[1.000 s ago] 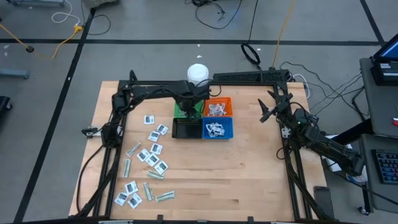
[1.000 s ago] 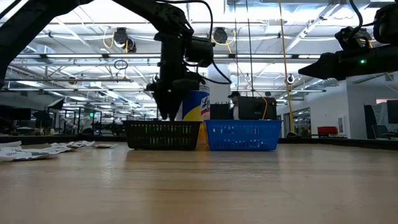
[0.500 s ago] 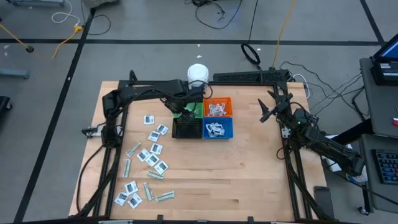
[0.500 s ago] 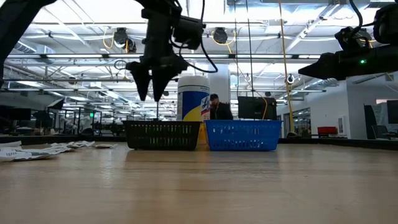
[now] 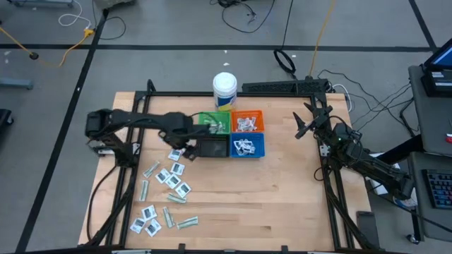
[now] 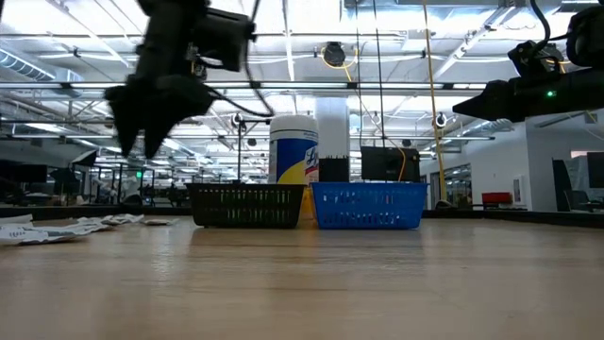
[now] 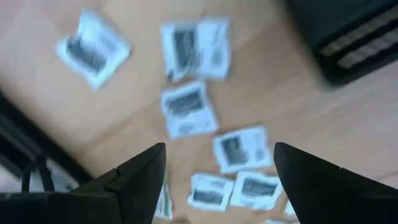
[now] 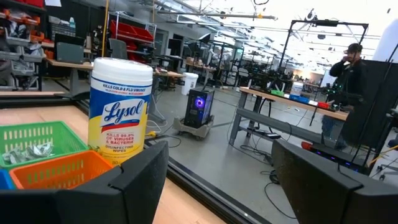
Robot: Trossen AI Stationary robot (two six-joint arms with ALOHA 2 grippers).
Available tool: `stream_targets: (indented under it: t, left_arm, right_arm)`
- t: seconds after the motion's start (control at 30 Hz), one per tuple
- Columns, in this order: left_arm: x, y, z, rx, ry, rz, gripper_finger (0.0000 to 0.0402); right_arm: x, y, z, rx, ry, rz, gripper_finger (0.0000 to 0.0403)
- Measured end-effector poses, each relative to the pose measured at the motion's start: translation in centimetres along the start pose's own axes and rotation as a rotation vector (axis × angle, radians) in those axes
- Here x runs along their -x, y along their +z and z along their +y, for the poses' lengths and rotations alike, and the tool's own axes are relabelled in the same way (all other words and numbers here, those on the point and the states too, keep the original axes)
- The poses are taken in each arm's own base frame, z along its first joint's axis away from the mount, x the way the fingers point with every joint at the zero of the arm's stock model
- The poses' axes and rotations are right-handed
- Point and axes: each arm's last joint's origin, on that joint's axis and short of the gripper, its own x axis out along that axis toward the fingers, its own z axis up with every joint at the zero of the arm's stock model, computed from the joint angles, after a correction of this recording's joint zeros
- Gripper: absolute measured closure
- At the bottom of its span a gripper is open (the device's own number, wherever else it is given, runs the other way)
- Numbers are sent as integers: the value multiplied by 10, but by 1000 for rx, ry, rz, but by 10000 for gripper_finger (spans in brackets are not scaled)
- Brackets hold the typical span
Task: Pick & Place First Aid Supplies
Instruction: Put the green bandage pad into the green basket
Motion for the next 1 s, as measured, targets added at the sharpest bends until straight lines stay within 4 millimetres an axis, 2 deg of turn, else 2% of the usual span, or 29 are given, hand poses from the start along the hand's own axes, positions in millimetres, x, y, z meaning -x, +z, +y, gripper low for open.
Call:
stream_targets:
  t: [0.23, 0.43, 0.63, 0.83, 1.0]
  left_arm:
    - [-23, -38, 18, 126, 42, 65, 112]
    - [-46, -59, 28, 201, 103, 131, 119]
    - [-68, -69, 34, 229, 172, 164, 114]
    - [-86, -73, 31, 242, 156, 154, 117]
    - [-100, -73, 29, 252, 229, 183, 127]
  right_arm:
    - [0, 0, 0, 0, 0, 0, 124]
    - [0, 0, 0, 0, 0, 1, 124]
    - [0, 0, 0, 0, 0, 0, 124]
    - [0, 0, 0, 0, 0, 1, 124]
    - [0, 0, 0, 0, 0, 1, 124]
